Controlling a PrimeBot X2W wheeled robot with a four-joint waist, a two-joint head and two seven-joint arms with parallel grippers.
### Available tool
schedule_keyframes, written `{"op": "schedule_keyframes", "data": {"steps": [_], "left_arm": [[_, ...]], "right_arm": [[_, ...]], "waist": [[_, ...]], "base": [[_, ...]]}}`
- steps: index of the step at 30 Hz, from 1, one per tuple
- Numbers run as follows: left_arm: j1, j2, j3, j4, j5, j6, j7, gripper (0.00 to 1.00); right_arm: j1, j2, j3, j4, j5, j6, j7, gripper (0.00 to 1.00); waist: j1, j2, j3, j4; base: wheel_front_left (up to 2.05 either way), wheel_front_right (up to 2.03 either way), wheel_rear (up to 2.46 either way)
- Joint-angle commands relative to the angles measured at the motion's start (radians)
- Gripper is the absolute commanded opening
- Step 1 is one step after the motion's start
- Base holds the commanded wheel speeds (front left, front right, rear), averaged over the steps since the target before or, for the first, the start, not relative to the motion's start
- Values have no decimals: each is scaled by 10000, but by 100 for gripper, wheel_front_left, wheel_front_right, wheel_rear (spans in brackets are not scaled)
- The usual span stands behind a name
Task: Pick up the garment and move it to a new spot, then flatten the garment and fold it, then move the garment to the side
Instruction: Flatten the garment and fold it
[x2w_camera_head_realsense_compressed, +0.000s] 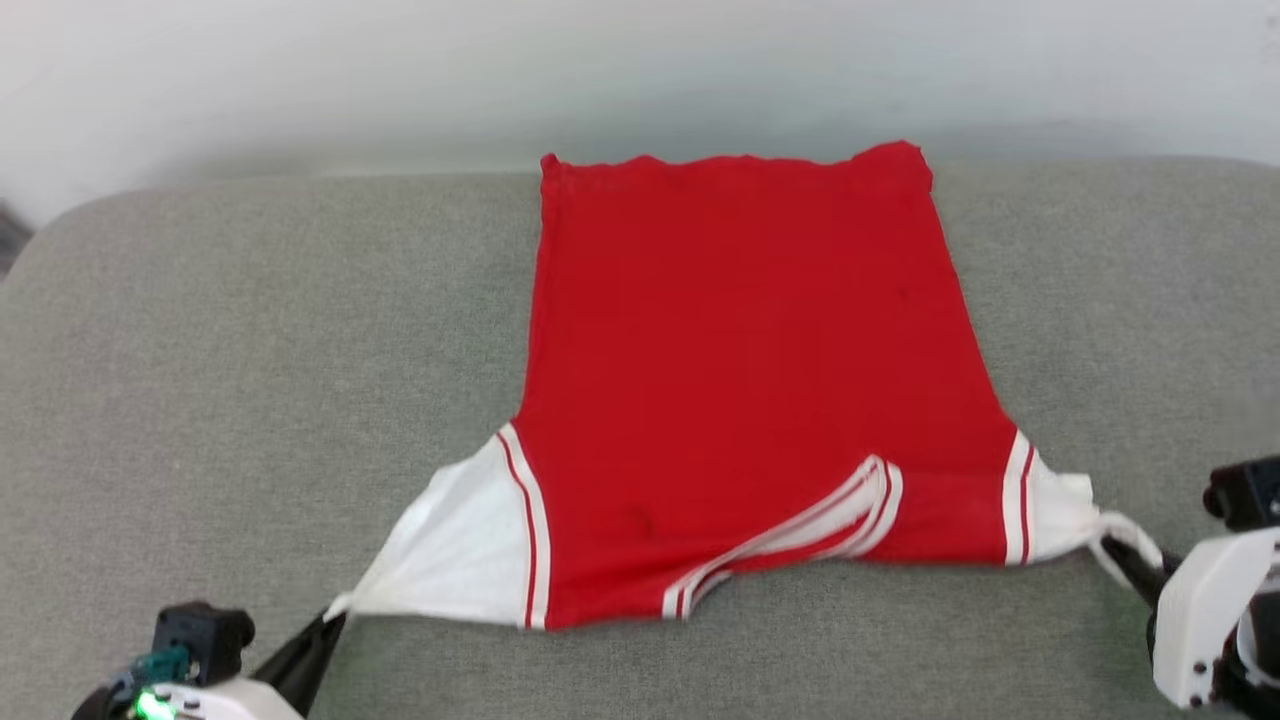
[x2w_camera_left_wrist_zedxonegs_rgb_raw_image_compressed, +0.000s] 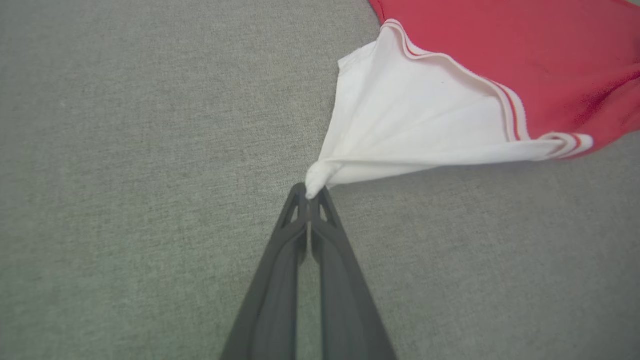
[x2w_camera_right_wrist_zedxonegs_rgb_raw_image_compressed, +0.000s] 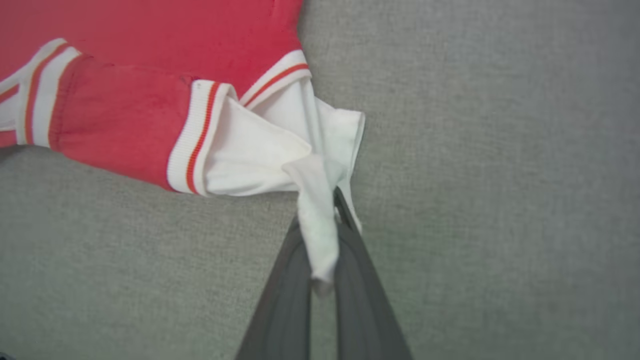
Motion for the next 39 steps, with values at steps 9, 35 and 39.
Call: {"op": "schedule_keyframes", "data": {"steps": [9,35,39], "left_arm": [[1669,81,-47,-731,-553,364,242,0],[1410,751,-707,-4036,-357,344,1777,0],[1129,787,-904,-4878,-139,362,2121,0]], "right_arm": [[1516,-567,324,-453,679,-17,340,0],[-1365,-251,-2208,-2686,1121,-11,4903,100],[-3126,334,-2918,-2532,272,-11,6626,100]], "waist": [[2,0,-609,-116],[2,0,1205,1070],[2,0,2090,1686]], "base": [[0,0,0],[0,0,0],[0,0,0]]}}
